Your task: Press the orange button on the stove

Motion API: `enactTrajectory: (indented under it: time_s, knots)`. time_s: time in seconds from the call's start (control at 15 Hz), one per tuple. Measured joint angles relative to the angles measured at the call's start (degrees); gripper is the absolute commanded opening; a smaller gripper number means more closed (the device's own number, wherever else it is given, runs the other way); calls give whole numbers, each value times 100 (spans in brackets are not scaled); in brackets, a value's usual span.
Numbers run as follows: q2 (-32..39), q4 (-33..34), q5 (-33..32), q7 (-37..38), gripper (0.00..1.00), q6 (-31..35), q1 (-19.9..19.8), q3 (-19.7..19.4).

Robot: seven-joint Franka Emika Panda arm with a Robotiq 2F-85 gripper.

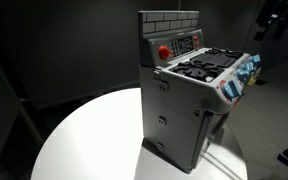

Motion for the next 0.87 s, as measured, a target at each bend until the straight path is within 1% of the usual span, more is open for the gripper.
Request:
enactTrajectory:
  time_s: [0.4,0.87]
  knots:
    - [-631,-560,-4,-173,100,-389,-78,-86]
    - [-801,-806,-12,-189,100,-495,-134,-95]
